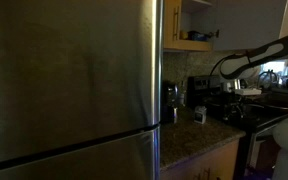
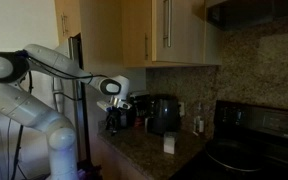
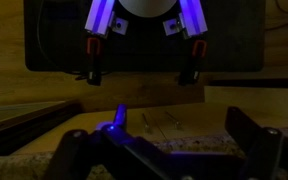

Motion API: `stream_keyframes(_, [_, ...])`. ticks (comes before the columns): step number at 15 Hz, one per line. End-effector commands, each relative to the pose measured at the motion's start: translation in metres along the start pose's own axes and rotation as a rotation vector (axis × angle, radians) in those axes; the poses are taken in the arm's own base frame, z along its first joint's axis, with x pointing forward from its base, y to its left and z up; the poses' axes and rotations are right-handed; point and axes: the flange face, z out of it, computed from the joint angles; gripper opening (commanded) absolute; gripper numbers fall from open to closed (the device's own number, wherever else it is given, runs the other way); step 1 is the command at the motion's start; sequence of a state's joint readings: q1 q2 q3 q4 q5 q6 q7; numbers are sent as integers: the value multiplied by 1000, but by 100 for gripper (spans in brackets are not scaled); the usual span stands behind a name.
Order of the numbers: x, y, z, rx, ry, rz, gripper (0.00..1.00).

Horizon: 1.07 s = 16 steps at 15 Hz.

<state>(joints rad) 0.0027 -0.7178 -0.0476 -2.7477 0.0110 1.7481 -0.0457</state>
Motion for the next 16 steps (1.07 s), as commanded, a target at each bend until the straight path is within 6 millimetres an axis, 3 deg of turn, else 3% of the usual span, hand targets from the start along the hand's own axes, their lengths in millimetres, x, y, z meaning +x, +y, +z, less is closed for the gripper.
stream_keyframes(1, [0, 0, -1, 0, -1, 0, 100])
stream_keyframes(7, [0, 0, -1, 0, -1, 0, 100])
stream_keyframes(8, [3, 24, -13, -39, 97, 65, 100])
stream_keyframes(11, [-16, 91, -64, -137, 242, 116, 100])
stream_keyframes(14, [-54, 147, -122, -224, 393, 173, 100])
stream_keyframes(15, [-88, 141, -134, -210, 455, 215, 100])
stream_keyframes(16, [-110, 141, -145, -136, 474, 282, 100])
